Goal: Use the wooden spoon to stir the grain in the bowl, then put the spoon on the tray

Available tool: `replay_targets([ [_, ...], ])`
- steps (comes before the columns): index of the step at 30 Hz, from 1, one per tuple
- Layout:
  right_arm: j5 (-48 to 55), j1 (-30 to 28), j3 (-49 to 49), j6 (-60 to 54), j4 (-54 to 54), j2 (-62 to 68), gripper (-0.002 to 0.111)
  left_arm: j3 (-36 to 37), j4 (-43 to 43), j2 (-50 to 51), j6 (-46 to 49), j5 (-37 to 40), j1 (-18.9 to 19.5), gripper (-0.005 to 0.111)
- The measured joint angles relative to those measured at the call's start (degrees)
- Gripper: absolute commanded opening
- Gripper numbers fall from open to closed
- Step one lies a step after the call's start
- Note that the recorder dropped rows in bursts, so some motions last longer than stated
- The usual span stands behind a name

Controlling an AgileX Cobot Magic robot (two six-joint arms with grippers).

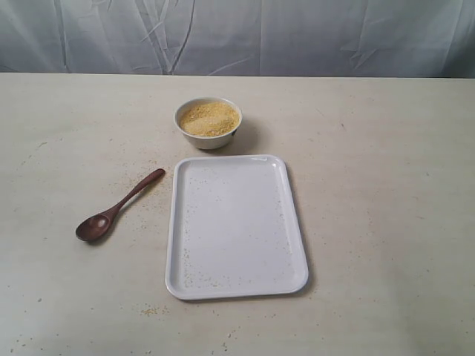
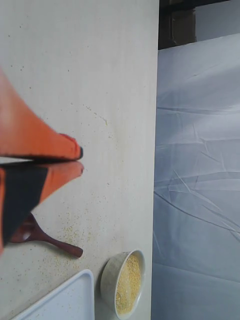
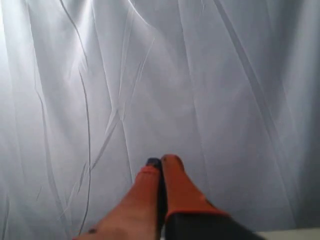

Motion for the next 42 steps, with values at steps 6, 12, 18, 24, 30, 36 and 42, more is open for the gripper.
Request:
replay_targets([
  [6,12.8,0.0,-4.1,0.0,0.9,6.2,-0.001,0.0,0.0,0.0,0.0,0.0,0.0,0.000],
  [12,25.7,0.0,-15.8,0.8,10.0,23.7,-0.001,0.0,0.0,0.0,0.0,0.0,0.0,0.000],
  [18,39.3,0.9,-31.1,-1.1,14.3,45.9,-0.001,0.0,0.0,0.0,0.0,0.0,0.0,0.000],
  [24,45.4,11.1,-42.9,-5.6,15.0,64.6,-0.001,0.0,0.0,0.0,0.0,0.0,0.0,0.000],
  [30,46.7,28.4,-55.8,-4.9,11.3,81.4,-0.001,0.0,0.0,0.0,0.0,0.0,0.0,0.000],
  [36,56.0,40.9,-74.6,-3.5,6.7,100.4,-0.001,0.0,0.0,0.0,0.0,0.0,0.0,0.000],
  [42,65.5,46.2,-95.5,-0.8,4.5,118.2,-0.001,0.0,0.0,0.0,0.0,0.0,0.0,0.000],
])
